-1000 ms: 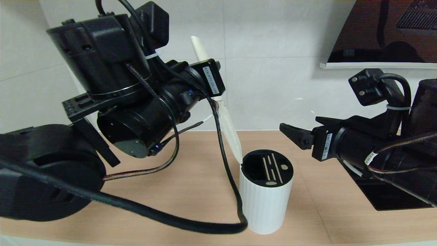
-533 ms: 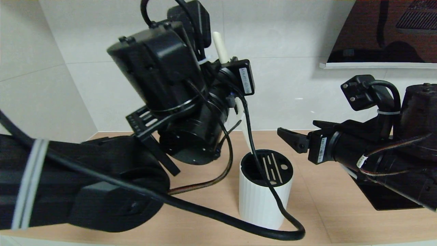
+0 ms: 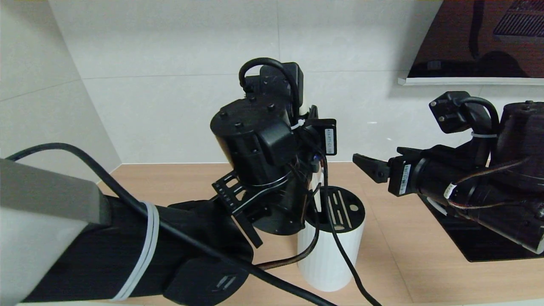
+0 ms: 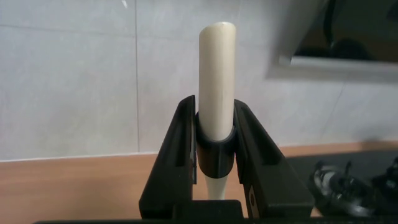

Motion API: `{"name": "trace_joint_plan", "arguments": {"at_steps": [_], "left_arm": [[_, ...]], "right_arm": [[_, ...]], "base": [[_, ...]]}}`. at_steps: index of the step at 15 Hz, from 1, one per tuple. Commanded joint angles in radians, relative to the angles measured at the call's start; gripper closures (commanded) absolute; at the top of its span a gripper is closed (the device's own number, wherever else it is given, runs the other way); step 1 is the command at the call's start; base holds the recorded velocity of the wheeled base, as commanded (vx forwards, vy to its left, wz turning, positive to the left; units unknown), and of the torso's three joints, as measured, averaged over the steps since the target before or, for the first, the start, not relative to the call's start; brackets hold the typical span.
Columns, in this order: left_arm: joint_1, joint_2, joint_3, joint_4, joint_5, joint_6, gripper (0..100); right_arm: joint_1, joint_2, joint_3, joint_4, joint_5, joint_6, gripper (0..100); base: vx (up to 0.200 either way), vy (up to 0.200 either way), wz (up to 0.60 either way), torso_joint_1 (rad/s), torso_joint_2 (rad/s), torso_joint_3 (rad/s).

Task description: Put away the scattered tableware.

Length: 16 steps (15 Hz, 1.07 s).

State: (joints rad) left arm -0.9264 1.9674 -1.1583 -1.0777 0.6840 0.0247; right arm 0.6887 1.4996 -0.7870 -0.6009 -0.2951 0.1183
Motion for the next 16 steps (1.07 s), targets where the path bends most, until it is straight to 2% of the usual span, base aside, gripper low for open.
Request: {"name": "trace_joint_plan", "arguments": {"at_steps": [1, 11, 14, 16], "left_arm": [[-0.002, 0.019, 0.0, -0.002, 0.0, -0.002, 100], [-0.026, 0.091, 0.022, -0.022, 0.0, -0.012, 100], [-0.026, 0.102, 0.058, -0.022, -0.001, -0.037, 100], [-0.026, 0.122, 0.058, -0.024, -0.001, -0.04, 100]], "right_arm": [[-0.005, 0.007, 0.0, 0.0, 0.001, 0.0, 0], [-0.006, 0.005, 0.0, 0.0, 0.002, 0.0, 0], [-0.006, 0.008, 0.002, 0.001, 0.002, 0.0, 0], [-0.006, 0.016, 0.003, 0.001, 0.019, 0.001, 0]], "base": [[0.0, 0.0, 0.0, 0.0, 0.0, 0.0], [0.0, 0.0, 0.0, 0.0, 0.0, 0.0], [0.0, 0.0, 0.0, 0.0, 0.0, 0.0], [0.0, 0.0, 0.0, 0.0, 0.0, 0.0]]}}
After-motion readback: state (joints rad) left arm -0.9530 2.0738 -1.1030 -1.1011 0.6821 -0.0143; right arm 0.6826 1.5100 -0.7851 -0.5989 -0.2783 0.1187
